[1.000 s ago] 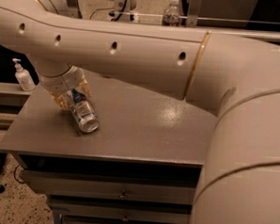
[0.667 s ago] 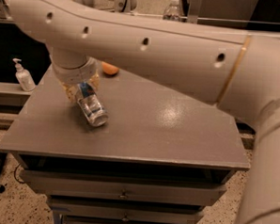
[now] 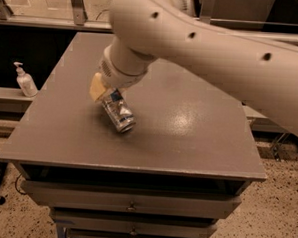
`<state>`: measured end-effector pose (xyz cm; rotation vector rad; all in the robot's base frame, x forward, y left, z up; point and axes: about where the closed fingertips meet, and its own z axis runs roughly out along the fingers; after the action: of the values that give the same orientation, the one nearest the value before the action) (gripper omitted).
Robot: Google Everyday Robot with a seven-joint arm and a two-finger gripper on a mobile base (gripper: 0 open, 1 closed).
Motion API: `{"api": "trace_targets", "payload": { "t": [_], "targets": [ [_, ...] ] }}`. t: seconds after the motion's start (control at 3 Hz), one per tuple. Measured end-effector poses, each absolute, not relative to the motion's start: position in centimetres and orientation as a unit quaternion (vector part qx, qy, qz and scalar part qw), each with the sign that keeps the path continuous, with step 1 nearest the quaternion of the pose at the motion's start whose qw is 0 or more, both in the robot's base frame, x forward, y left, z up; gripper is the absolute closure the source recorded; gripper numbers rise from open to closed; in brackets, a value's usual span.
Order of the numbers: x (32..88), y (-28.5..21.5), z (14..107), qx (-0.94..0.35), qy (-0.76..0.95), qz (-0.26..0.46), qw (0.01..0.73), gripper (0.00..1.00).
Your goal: Place redbull can upright
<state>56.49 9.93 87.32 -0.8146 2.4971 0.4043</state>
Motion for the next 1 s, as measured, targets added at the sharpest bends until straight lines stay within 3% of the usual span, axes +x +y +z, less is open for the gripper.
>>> {"api": "trace_targets", "payload": {
  "t": [0.67, 1.0],
  "targets": [
    [61.6, 8.3, 96.4, -0.249, 0.813, 0.353, 0.39, 1.0],
    [63.0, 4.9, 100.6, -0.227, 0.755, 0.401, 0.467, 1.0]
  ]
}}
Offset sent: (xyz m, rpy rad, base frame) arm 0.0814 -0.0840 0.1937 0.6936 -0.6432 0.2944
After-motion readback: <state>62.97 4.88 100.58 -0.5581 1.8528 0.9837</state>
